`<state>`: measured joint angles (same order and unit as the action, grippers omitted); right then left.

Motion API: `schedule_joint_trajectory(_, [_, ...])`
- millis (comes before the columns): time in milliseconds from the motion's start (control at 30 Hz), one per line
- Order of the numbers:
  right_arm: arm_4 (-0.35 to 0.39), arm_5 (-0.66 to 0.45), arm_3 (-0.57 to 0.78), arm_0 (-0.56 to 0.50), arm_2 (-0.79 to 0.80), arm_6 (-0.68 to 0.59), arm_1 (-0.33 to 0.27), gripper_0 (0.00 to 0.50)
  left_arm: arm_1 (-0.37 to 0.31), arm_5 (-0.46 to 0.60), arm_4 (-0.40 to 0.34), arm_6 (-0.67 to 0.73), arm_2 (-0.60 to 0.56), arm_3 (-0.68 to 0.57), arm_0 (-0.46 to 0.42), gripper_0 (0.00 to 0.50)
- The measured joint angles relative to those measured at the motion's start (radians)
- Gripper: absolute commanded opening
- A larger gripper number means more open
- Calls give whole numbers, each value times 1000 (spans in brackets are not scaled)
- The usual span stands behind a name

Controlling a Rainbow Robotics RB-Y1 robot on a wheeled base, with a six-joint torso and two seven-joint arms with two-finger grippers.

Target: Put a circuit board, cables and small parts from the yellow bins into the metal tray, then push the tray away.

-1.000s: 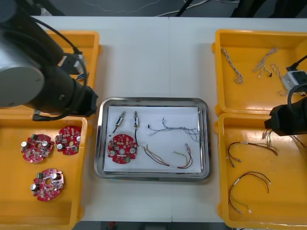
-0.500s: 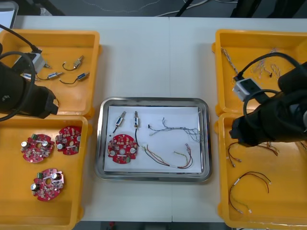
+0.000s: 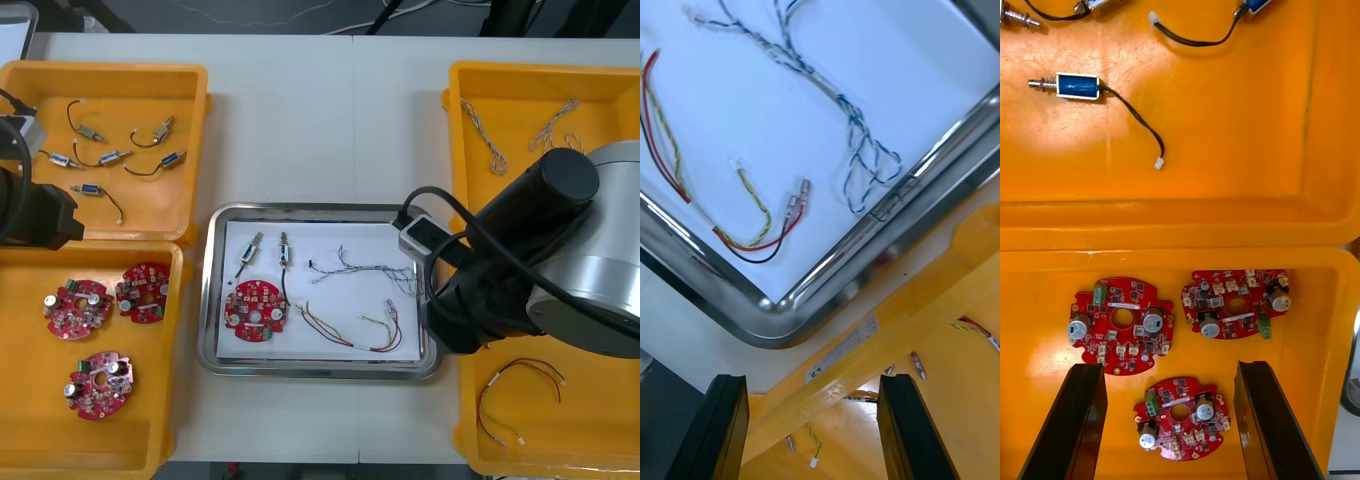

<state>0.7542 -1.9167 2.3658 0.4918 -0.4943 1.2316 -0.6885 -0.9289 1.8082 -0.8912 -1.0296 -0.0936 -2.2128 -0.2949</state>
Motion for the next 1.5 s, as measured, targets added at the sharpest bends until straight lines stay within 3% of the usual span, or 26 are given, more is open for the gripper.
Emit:
schedule_joint_trajectory(433, [-54, 4, -93, 102, -178, 4, 71, 500, -12, 9, -20, 0, -39, -1, 39, 500])
schedule_joint_trajectory(567, [-83, 67, -140, 116, -228, 25, 106, 500, -12, 10, -32, 0, -44, -1, 40, 500])
schedule_joint_trajectory(833, [-193, 158, -239, 159, -377, 29, 169, 500, -12, 10, -79, -1, -49, -2, 41, 500])
schedule_joint_trajectory(1000, [-239, 176, -321, 196, -459, 102, 225, 500, -12, 11, -84, -1, -53, -2, 41, 500])
schedule_joint_trajectory(1200, [-238, 176, -402, 247, -508, 109, 282, 500, -13, 10, -84, -2, -54, -2, 41, 500])
schedule_joint_trajectory(1367, [-212, 176, -411, 272, -515, 126, 295, 500, -13, 10, -84, -17, -54, -2, 41, 500])
schedule_joint_trajectory(1500, [-193, 176, -411, 282, -515, 247, 295, 500, -13, 10, -84, -49, -54, -2, 41, 500])
